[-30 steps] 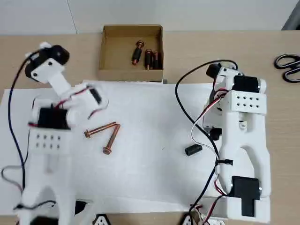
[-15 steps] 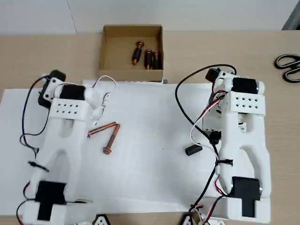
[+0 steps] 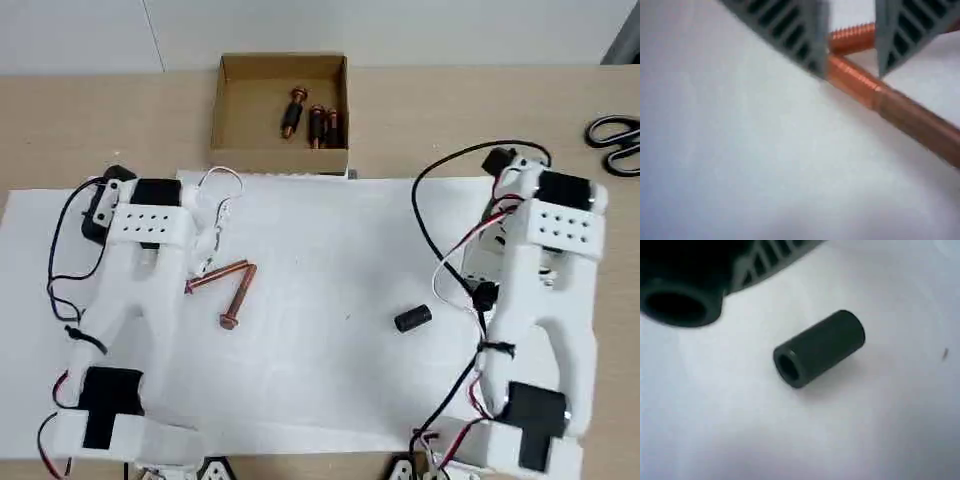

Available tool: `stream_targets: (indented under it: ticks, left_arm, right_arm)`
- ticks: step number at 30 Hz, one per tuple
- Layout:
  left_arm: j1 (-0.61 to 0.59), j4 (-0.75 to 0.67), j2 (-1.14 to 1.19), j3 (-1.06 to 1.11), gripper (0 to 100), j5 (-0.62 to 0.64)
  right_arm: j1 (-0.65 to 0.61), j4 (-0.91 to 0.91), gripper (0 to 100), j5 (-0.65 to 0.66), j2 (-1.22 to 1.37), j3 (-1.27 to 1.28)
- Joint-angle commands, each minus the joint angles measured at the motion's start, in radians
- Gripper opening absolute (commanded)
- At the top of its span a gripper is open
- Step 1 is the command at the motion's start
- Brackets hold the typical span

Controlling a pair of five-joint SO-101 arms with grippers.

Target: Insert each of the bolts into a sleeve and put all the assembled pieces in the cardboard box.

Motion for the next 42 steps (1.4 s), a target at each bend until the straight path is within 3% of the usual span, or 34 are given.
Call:
stream_targets:
  ticks: [1, 34, 42]
  left_arm:
    - [0.002, 0.049, -0.005, -0.041, 13, 0.0]
    - [-0.006, 0.034, 0.0, 0.084, 13, -0.077]
    - [-0.086, 0.005, 0.164, 0.084, 13, -0.075]
  right_arm:
    - [0.013, 0.004, 0.2, -0.005, -0.114, -0.005]
    - [0.01, 0.002, 0.2, -0.005, -0.165, -0.003]
    - [0.013, 0.002, 0.2, -0.006, -0.165, -0.003]
